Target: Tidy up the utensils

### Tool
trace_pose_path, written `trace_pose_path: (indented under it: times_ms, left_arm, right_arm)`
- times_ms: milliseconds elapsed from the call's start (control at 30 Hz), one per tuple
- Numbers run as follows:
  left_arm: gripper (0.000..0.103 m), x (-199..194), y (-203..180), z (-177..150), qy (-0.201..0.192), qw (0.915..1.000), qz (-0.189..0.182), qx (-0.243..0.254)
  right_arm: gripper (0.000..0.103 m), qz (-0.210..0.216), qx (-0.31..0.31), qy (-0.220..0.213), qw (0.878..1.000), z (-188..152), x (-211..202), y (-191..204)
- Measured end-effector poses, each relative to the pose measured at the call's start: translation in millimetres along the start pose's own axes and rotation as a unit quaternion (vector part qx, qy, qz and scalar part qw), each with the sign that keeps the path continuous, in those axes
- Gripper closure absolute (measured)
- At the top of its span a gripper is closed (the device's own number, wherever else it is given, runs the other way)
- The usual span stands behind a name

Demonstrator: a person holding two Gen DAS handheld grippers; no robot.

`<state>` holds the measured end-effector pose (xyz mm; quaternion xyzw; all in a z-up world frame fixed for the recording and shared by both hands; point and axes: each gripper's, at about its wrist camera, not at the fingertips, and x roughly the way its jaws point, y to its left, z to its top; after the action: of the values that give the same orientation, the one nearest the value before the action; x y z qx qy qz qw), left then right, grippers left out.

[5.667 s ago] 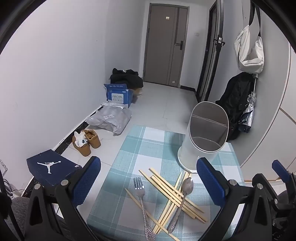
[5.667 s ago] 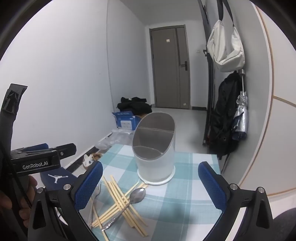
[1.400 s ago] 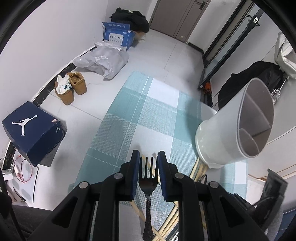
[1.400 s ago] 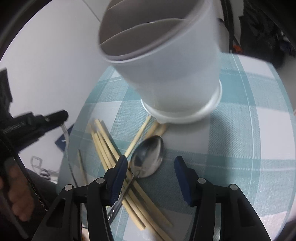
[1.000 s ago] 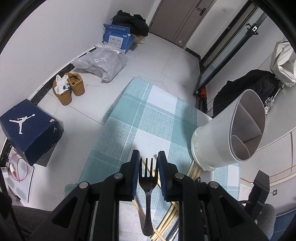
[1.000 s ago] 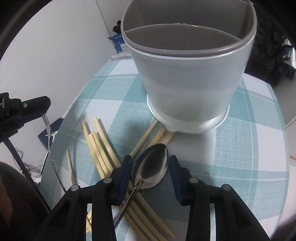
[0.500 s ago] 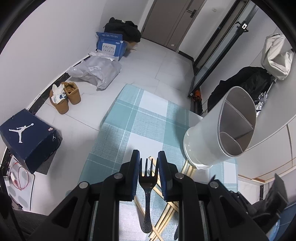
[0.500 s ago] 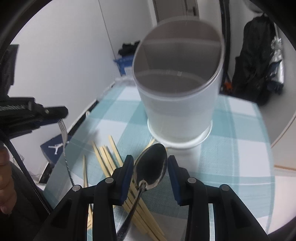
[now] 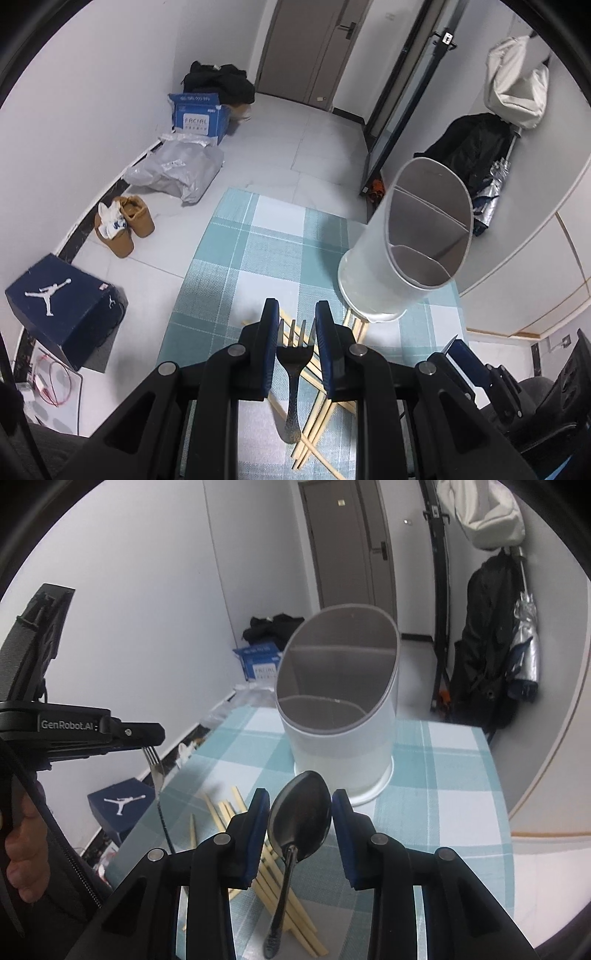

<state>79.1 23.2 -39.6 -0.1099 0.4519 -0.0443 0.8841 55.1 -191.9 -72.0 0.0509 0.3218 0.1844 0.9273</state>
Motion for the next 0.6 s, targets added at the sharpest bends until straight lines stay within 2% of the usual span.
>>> trace_pose_path:
  times_ms: [267,400,600]
  left_arm:
    - [0.088,-16,-21,-4,-0.004,0.9994,0.001,0.034]
    - [0.088,-23,-34,-4,-0.009,0.9983,0.002,0.058]
    - [0.088,-27,-44,-5,-0.003,0.9977,-0.010,0.066]
  right_arm:
    - [0.071,0.018,-0.002,-0.046,0.999,0,-23,1]
    - [0.072,0.027,0.000,-0.056,0.998,-1,-28,0]
    - [0.072,0.035,0.006,-0.072,0.997,-1,-36,-5]
